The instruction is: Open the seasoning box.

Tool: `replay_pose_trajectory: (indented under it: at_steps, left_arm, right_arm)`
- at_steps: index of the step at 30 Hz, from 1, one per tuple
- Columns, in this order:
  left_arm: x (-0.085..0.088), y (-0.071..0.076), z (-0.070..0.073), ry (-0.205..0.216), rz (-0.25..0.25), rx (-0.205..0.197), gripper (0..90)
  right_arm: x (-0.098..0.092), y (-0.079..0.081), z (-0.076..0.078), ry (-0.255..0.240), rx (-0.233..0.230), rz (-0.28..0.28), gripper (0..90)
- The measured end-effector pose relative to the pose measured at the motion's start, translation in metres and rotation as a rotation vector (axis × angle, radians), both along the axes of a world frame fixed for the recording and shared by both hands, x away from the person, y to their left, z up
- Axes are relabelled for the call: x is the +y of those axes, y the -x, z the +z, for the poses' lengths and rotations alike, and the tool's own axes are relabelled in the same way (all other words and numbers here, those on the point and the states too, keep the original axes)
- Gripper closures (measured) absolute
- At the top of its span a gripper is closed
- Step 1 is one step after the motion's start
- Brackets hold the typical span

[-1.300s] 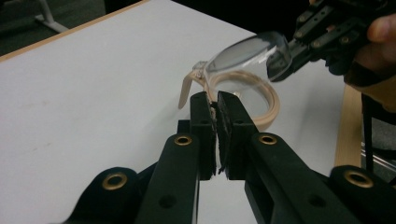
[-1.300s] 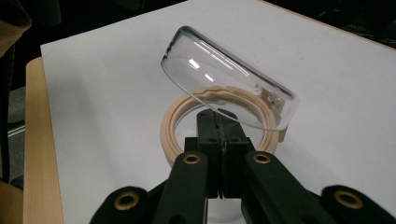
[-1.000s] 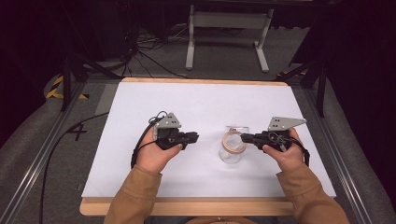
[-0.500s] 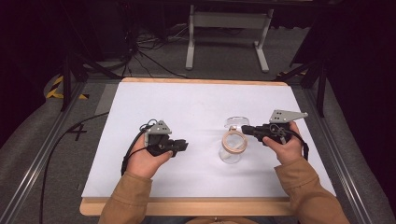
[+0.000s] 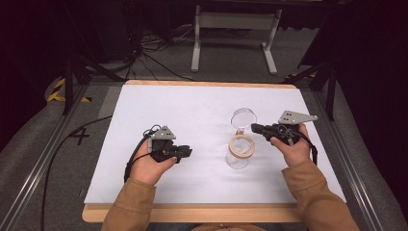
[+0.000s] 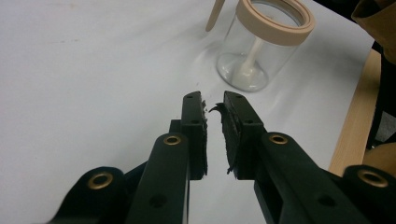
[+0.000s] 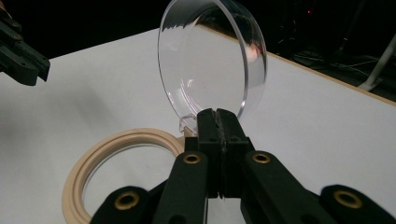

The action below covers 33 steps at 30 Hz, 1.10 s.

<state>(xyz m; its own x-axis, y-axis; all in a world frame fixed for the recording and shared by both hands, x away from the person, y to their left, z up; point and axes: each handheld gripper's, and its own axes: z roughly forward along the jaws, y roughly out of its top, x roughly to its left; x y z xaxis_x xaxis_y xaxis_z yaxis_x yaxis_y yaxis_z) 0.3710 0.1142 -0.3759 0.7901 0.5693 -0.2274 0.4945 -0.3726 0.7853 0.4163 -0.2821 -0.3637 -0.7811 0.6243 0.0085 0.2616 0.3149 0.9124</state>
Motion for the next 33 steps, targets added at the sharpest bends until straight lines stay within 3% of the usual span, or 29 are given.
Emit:
replay_pose_trajectory:
  at_steps: [9, 17, 20, 28, 33]
  left_arm:
    - [0.002, -0.001, 0.003, 0.024, 0.006, -0.009, 75.7]
    - [0.010, -0.001, 0.014, 0.063, -0.035, -0.045, 69.0]
    - [0.012, -0.002, 0.015, 0.074, -0.032, -0.036, 67.2]
    - [0.006, -0.004, 0.022, 0.059, -0.069, -0.044, 63.8]
    - [0.002, -0.008, 0.019, 0.029, -0.081, -0.037, 62.0]
  right_arm:
    - [-0.002, 0.009, 0.009, -0.021, 0.026, 0.038, 89.9]
    - [-0.014, 0.021, 0.026, -0.009, 0.036, 0.076, 79.3]
    - [-0.023, 0.025, 0.030, -0.005, 0.037, 0.075, 76.7]
    - [-0.050, 0.035, 0.037, -0.005, 0.097, 0.069, 68.9]
    - [-0.066, 0.040, 0.036, 0.036, 0.123, 0.063, 63.8]
